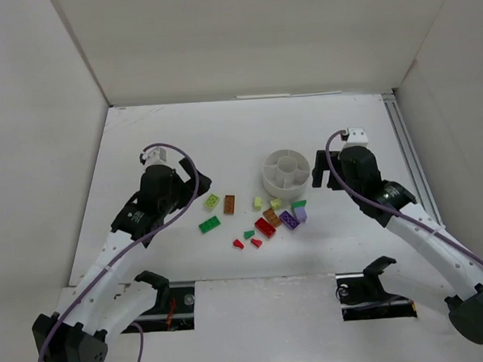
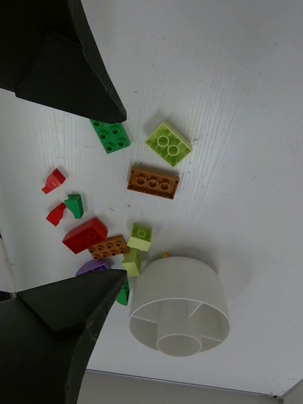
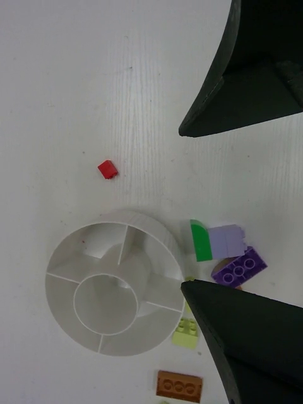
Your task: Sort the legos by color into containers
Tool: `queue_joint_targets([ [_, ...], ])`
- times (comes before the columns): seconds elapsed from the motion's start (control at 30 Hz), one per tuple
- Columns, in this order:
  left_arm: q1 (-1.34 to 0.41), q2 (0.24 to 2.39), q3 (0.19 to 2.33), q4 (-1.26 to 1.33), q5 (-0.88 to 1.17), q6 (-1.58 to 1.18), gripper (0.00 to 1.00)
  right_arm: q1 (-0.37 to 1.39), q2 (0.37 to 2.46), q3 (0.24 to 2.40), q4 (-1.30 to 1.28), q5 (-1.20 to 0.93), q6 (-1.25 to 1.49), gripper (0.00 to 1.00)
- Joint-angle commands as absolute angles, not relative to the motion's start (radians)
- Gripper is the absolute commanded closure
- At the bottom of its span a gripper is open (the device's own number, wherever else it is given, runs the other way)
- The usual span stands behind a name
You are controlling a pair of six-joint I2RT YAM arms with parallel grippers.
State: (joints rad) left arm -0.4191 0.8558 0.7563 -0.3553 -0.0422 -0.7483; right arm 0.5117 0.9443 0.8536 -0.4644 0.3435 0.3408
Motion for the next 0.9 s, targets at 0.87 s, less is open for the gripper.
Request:
queue_joint_targets([
  [0.87, -0.413, 1.147, 0.902, -0.212, -0.006, -0.64, 0.0, 0.244, 1.661, 1.138, -0.365, 0.183, 0.327, 0.25],
])
